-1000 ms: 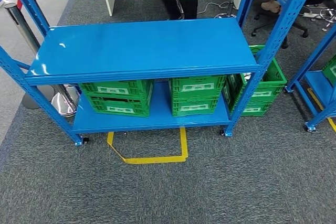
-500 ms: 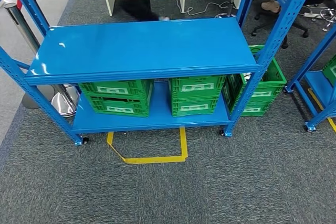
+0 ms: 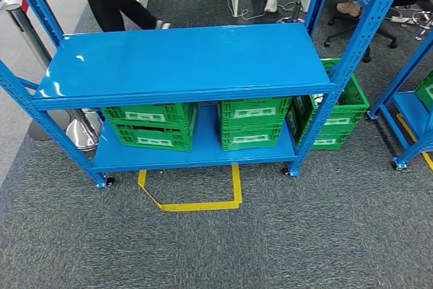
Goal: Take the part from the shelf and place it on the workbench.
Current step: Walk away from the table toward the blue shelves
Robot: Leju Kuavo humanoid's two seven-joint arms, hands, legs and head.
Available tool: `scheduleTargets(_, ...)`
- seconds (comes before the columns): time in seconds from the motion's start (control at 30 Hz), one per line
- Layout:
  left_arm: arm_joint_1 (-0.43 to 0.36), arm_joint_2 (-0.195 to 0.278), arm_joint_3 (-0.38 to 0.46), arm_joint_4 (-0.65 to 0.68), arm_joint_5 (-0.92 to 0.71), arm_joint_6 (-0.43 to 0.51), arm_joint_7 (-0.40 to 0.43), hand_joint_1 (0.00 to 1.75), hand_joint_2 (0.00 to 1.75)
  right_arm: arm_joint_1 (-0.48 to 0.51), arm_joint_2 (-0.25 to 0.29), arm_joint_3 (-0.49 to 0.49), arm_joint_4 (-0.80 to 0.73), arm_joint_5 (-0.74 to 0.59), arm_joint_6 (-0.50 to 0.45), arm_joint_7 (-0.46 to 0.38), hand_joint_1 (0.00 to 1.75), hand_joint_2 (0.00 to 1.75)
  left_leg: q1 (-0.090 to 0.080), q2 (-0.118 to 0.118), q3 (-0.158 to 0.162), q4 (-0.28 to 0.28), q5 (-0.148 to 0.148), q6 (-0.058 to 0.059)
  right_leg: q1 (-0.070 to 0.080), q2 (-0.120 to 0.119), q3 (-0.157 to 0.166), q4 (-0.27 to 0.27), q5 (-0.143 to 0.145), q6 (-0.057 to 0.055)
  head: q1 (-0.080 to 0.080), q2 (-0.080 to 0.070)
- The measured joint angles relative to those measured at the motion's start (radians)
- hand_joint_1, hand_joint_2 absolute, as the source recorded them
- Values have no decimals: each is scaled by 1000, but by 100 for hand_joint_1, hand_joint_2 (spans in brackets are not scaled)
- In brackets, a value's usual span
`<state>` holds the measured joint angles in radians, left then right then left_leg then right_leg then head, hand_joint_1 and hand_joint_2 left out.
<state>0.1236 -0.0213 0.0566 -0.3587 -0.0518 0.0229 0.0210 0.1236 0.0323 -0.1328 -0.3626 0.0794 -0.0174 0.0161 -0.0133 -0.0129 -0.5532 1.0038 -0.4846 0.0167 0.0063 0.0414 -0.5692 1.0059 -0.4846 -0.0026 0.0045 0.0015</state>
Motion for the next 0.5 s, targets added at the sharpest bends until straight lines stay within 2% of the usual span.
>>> scheduleTargets(0.17,9,9,-23,-10,47,-18,-16,0,0,12,-12,65,-9,-70,13,-13,0,0,0,0,0,0,0,0,0,0,0,0,0,0,0,0)
scheduleTargets(0.5,13,13,-31,-17,52,-20,-17,0,0,19,-18,103,-12,-77,14,-13,0,0,0,0,0,0,0,0,0,0,0,0,0,0,0,0)
